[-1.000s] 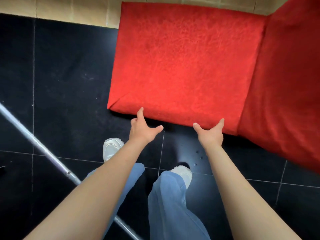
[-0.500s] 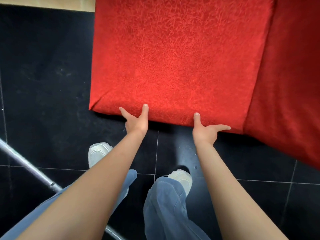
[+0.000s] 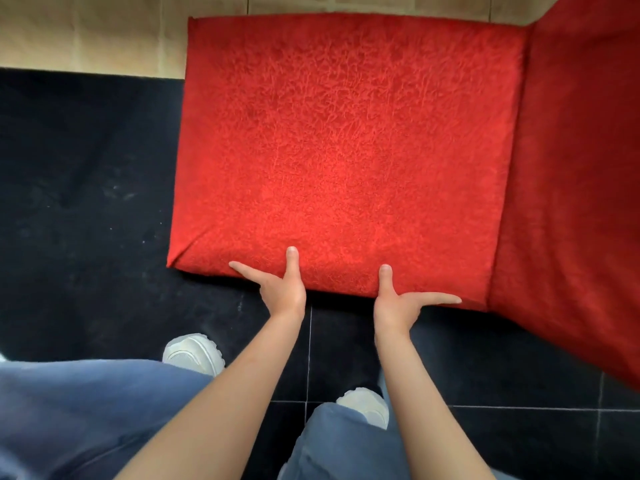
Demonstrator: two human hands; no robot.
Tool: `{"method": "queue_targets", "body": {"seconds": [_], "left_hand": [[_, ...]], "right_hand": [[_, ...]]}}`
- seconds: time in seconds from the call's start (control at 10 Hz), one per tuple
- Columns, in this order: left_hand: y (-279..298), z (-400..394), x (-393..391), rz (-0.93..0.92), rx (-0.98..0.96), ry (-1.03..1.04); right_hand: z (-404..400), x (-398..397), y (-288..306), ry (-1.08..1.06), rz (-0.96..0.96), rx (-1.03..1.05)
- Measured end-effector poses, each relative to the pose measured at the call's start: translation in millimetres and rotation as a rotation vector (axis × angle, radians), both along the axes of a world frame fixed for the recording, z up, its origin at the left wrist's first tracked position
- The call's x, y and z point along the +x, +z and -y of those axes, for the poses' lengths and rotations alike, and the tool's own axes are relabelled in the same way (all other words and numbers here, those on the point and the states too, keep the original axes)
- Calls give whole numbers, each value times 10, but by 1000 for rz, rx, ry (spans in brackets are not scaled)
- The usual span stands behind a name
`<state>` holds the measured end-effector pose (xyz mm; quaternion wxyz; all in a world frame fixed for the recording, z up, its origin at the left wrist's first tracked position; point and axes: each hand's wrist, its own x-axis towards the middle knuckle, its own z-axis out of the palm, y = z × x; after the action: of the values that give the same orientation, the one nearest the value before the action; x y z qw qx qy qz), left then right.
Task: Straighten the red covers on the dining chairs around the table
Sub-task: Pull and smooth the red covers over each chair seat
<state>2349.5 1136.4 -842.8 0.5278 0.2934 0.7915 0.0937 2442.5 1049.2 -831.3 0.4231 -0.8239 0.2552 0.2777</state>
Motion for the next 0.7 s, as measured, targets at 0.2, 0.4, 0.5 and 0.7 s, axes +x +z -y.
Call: {"method": "queue_targets", "body": {"seconds": [0.2, 0.4, 0.5, 0.7], "left_hand": [[-127, 65, 55, 6, 138, 124], [-188, 98, 118, 84, 204, 260], [-195, 120, 133, 108, 228, 277], [-221, 140, 142, 130, 222, 233]], "right_hand": [[-50, -41, -90, -87, 90, 45], [-52, -116, -166, -161, 158, 101], [-36, -160, -175, -142, 186, 103], [-19, -124, -232, -49, 184, 45]]}}
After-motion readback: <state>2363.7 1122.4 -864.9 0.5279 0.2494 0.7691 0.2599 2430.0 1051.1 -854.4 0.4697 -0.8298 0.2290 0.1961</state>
